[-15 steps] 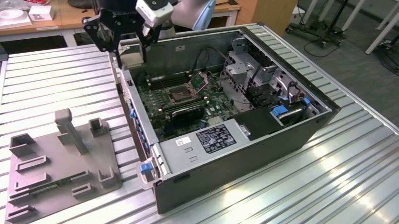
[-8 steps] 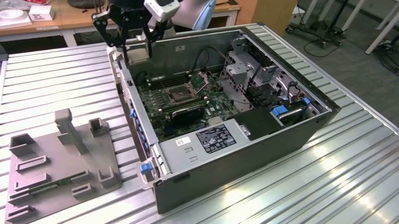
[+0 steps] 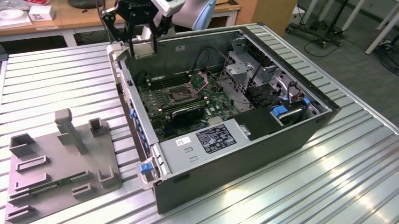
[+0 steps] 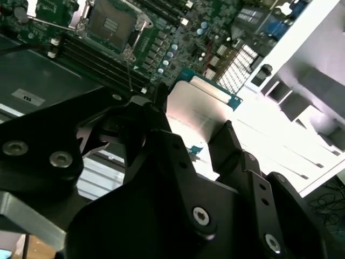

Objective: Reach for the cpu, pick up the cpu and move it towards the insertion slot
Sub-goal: 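Pick up the cpu and move it towards the insertion slot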

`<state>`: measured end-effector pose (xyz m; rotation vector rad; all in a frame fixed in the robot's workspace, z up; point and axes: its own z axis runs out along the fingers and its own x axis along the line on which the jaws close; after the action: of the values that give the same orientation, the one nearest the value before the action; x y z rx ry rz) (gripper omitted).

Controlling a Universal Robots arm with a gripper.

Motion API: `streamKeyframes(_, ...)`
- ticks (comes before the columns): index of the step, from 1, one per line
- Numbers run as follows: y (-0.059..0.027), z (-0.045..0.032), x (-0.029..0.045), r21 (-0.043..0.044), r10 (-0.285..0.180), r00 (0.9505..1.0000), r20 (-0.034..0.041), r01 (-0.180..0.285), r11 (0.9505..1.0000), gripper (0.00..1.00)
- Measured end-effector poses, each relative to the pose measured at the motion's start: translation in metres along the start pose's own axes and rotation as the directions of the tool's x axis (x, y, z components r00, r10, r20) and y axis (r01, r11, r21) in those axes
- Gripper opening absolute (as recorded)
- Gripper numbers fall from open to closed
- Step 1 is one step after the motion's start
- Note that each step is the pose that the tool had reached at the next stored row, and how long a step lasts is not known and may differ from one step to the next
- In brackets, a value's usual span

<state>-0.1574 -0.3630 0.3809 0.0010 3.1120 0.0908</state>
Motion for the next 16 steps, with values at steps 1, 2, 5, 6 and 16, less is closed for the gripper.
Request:
streamKeyframes(1,0.0024,0.0003,-0.0017,0.0001,0.0,1.0,0.0,0.0,1.0,0.55)
streamKeyframes(2,0.005,0.0008,-0.0036,0.0001,0.0,1.0,0.0003,0.0,1.0,0.55)
streamKeyframes(5,0.0105,0.002,-0.0106,0.0001,0.0,1.0,0.0007,0.0,1.0,0.55)
streamKeyframes(6,0.0117,0.0023,-0.0137,0.0,0.0,1.0,0.0007,0.0,1.0,0.55)
streamKeyframes(16,0.0195,0.0042,-0.0453,0.0001,0.0,1.0,0.0007,0.0,1.0,0.55)
